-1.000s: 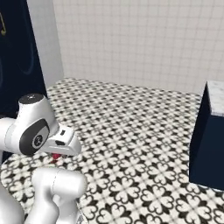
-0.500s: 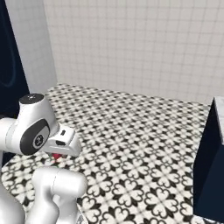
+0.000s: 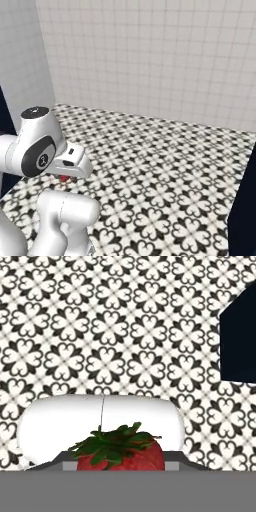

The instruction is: Take the strawberry from the fridge and place it on top of the pancake, located on the dining counter.

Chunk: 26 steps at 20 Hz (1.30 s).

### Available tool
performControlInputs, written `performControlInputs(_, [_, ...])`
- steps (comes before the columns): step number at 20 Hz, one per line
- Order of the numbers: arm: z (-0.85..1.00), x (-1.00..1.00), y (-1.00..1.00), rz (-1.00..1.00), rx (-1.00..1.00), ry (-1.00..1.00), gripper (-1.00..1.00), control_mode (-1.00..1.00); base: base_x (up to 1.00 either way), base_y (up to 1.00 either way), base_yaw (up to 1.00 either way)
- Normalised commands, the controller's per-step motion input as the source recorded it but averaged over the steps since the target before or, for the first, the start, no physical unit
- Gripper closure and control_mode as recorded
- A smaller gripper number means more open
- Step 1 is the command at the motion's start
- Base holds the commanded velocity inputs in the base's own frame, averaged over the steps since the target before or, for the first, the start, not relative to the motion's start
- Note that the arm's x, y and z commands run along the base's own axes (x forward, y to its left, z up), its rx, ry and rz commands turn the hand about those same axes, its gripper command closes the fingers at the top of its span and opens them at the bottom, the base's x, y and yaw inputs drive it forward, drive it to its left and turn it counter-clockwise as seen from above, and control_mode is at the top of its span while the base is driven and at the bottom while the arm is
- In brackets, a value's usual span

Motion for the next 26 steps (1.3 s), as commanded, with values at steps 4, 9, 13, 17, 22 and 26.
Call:
performControlInputs(4, [0.0, 0.0, 0.0, 0.0, 0.0, 0.0, 1.0, 1.0, 1.0, 0.07, -0.18])
performControlInputs(9, [0.0, 0.0, 0.0, 0.0, 0.0, 0.0, 1.0, 1.0, 1.0, 0.57, -0.34])
performControlInputs(13, [0.0, 0.0, 0.0, 0.0, 0.0, 0.0, 1.0, 1.0, 1.0, 0.81, -0.52])
performControlInputs(17, [0.0, 0.0, 0.0, 0.0, 0.0, 0.0, 1.0, 1.0, 1.0, 0.69, -0.51])
performControlInputs(22, [0.0, 0.0, 0.0, 0.0, 0.0, 0.0, 1.0, 1.0, 1.0, 0.57, -0.49])
performControlInputs(26, [0.0, 0.0, 0.0, 0.0, 0.0, 0.0, 1.0, 1.0, 1.0, 0.39, -0.49])
